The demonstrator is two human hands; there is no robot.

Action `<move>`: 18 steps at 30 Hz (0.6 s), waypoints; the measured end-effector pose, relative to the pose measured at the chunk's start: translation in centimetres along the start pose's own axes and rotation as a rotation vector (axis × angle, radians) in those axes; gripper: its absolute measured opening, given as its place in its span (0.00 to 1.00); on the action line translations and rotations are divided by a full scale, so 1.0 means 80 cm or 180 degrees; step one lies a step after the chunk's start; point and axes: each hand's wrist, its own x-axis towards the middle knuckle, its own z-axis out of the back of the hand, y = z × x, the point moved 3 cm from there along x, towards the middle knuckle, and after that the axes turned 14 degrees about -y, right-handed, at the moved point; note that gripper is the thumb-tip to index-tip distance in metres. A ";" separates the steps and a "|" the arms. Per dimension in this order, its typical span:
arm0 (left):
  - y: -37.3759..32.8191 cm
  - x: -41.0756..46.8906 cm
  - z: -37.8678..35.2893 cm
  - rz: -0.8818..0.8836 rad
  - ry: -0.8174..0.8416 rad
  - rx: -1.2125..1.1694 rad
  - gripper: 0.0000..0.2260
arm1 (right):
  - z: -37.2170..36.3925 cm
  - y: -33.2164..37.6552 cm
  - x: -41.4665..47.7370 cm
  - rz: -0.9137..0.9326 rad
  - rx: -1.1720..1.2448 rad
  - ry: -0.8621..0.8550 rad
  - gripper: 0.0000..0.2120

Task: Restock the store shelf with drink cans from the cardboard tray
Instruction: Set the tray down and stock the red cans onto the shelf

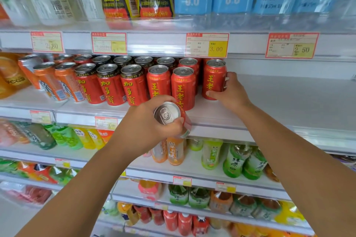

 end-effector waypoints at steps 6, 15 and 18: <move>0.001 -0.001 -0.001 -0.0018 0.0014 0.0018 0.14 | -0.009 -0.002 0.006 -0.0015 -0.0023 0.0056 0.41; -0.007 0.004 -0.007 -0.0194 0.0061 0.0001 0.14 | 0.057 0.036 -0.136 0.0956 0.0643 0.0043 0.29; -0.014 0.009 -0.016 -0.0224 0.0032 -0.0167 0.16 | 0.045 0.047 -0.185 0.1123 0.0749 0.1124 0.40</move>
